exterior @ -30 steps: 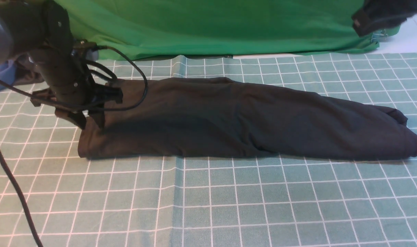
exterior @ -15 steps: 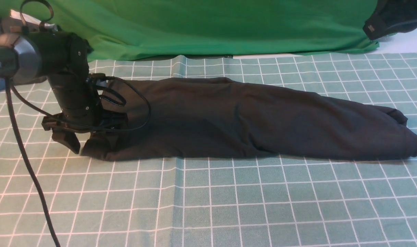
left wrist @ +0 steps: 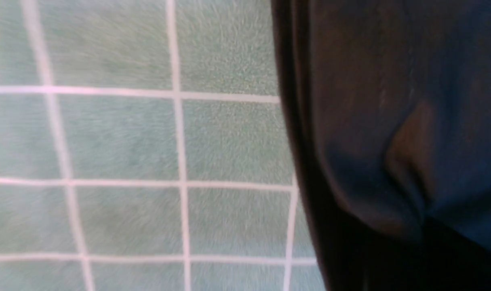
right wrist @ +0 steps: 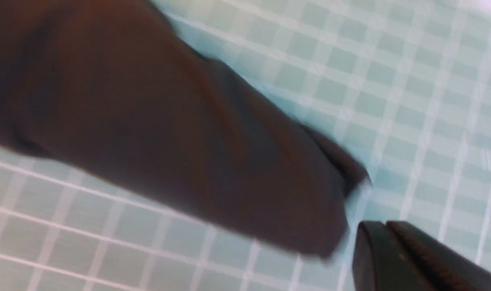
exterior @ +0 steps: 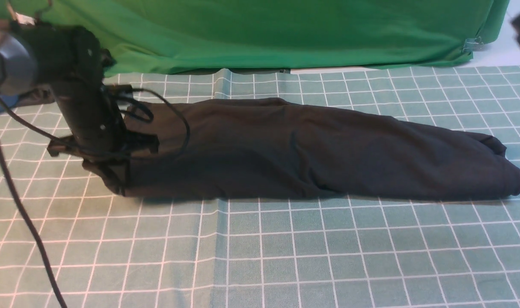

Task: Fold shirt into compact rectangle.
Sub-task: 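Pull the folded dark garment lengthwise by its ends to straighten it flat on the table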

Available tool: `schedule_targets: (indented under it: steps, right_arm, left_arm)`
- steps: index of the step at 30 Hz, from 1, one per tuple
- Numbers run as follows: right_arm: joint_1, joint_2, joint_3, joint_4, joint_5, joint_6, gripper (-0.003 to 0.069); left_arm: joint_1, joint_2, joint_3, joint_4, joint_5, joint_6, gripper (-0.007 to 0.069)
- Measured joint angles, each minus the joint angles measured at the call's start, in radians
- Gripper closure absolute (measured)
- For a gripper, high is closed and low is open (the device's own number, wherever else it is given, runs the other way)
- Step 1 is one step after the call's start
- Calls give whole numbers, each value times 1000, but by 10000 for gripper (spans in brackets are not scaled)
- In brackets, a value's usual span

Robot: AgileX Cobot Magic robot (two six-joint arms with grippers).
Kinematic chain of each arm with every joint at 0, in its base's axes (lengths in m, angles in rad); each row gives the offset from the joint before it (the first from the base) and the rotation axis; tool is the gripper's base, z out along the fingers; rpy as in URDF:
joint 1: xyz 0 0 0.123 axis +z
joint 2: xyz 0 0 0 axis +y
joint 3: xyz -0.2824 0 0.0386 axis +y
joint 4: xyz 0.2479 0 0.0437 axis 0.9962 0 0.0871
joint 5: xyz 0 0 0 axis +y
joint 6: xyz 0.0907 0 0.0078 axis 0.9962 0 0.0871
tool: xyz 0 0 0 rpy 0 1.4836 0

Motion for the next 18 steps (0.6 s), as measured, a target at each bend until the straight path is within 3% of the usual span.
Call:
schedule_targets:
  steps: [3,6,7,9,11,14,18]
  right_arm:
    - [-71,0,80,-3,-1,38,594]
    - [-161,9,196,-6,-41,71,440]
    - [-178,22,236,2,-76,74,358]
    - [-187,41,259,16,-103,74,304]
    - [-190,100,285,62,-146,75,203]
    - [-185,181,291,113,-206,74,141]
    - [-180,305,293,128,-274,75,123]
  left_arm:
    - [0,-40,0,15,1,0,576]
    - [0,-58,0,42,4,0,576]
    - [0,-58,1,43,2,0,576]
    - [0,-57,1,43,0,0,576]
    - [0,-57,1,31,-7,0,576]
    - [0,-57,1,15,-19,1,576]
    - [0,-57,1,15,-26,1,576]
